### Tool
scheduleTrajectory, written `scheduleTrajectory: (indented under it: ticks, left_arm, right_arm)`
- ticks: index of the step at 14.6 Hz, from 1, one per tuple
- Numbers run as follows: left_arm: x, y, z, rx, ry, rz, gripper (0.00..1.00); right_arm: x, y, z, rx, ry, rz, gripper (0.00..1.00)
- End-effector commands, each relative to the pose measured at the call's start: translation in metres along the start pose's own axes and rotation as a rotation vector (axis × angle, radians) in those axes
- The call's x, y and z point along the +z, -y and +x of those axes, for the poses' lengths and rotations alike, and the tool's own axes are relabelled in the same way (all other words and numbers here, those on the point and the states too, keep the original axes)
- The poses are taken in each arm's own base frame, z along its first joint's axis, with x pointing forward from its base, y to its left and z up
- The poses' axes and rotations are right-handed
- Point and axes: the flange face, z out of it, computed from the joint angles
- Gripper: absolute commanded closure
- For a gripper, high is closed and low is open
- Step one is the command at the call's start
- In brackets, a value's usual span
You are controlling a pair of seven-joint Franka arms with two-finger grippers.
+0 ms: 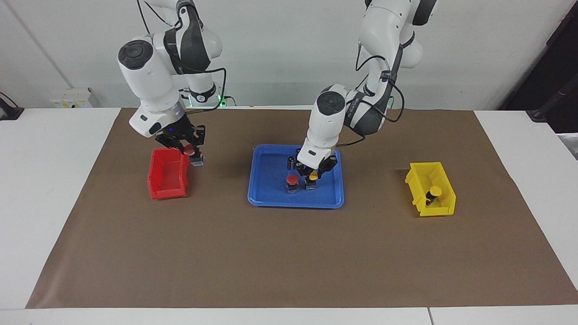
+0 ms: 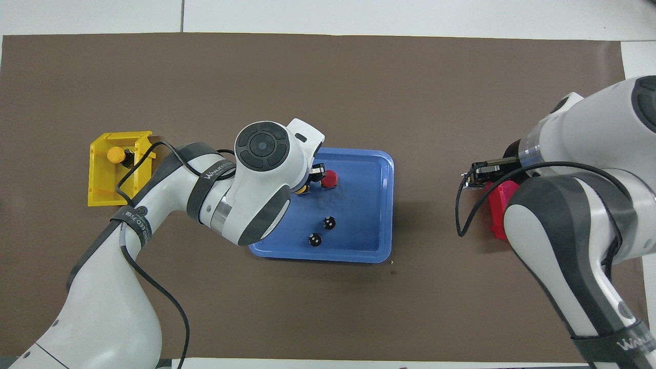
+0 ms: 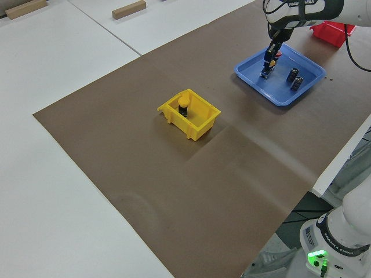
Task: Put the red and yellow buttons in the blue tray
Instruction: 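Place the yellow button with the left gripper while the right gripper carries red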
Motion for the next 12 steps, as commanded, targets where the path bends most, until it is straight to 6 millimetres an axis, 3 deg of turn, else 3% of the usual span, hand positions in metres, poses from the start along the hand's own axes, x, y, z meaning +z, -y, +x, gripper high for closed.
scheduleTrajectory:
  ticks: [1,2,3,4,7,9,10,12]
  left_arm:
    - [-0.001,0.002,0.004,-0.022,-0.003,-0.010,0.71]
    - [-0.002,0.001,0.003,-0.025,0.002,-0.004,0.40]
    - [-0.005,0.001,0.002,-0.027,0.008,0.003,0.32]
    - [-0.014,0.001,0.003,-0.026,0.010,0.007,0.30]
    - [-0.061,0.018,-0.005,-0.022,0.034,0.039,0.18]
    - [-0.091,0.065,0.010,0.050,0.073,0.074,0.00]
    - [-0.100,0.087,0.017,0.145,0.112,0.094,0.00]
    - [-0.125,0.151,0.052,0.213,0.136,0.092,0.00]
  right_arm:
    - [0.005,0.025,0.006,0.040,-0.014,0.018,0.70]
    - [0.011,0.033,0.010,0.042,-0.018,0.018,0.70]
    - [0.015,0.044,0.015,0.048,-0.025,0.017,0.70]
    - [0.022,0.060,0.017,0.051,-0.023,0.013,0.70]
    - [0.031,0.094,0.026,0.055,-0.024,0.001,0.70]
    - [0.038,0.103,0.028,0.109,-0.056,0.012,0.70]
    - [0.044,0.113,0.026,0.106,-0.055,0.014,0.70]
    - [0.065,0.137,0.028,0.128,-0.054,0.012,0.70]
